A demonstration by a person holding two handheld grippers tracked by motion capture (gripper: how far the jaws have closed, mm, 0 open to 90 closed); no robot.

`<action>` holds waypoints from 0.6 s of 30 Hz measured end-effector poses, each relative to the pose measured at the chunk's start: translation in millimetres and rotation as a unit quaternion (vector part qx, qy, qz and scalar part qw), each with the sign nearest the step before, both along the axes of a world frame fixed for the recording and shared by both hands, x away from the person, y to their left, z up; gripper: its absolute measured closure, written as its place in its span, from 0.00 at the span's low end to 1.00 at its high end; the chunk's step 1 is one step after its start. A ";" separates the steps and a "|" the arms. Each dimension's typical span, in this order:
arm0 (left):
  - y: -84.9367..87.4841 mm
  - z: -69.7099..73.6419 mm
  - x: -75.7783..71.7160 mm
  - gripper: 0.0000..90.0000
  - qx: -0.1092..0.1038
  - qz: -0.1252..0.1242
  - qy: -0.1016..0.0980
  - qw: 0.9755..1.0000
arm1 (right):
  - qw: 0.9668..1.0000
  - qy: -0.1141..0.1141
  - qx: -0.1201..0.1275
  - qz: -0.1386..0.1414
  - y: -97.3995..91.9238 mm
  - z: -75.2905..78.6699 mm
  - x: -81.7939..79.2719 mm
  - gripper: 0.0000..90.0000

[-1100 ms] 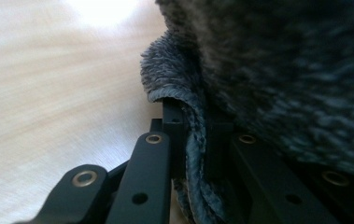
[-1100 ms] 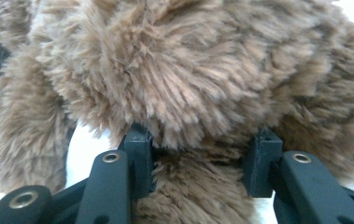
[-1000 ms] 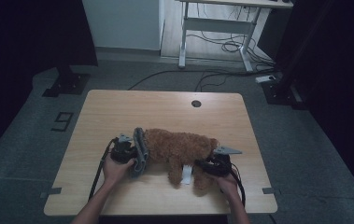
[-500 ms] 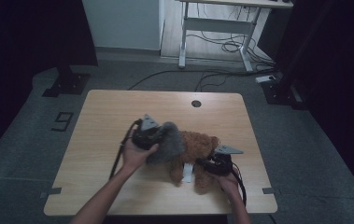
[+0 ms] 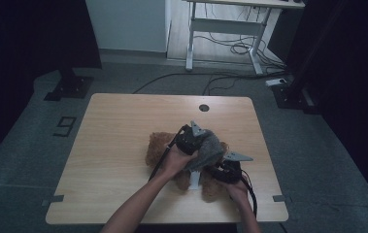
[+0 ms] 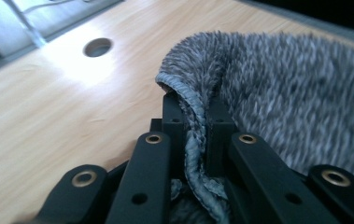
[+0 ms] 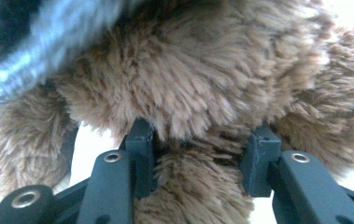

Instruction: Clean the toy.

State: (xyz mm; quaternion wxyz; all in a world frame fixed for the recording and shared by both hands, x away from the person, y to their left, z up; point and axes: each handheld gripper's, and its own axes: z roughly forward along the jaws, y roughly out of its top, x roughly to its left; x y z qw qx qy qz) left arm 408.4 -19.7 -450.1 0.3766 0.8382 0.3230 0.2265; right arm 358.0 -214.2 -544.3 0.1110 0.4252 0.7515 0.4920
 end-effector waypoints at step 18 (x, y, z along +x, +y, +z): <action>120.6 2.0 5.8 0.91 -0.040 0.094 0.014 0.995 | 1.000 0.008 0.004 0.007 -2.0 -1.1 0.7 0.64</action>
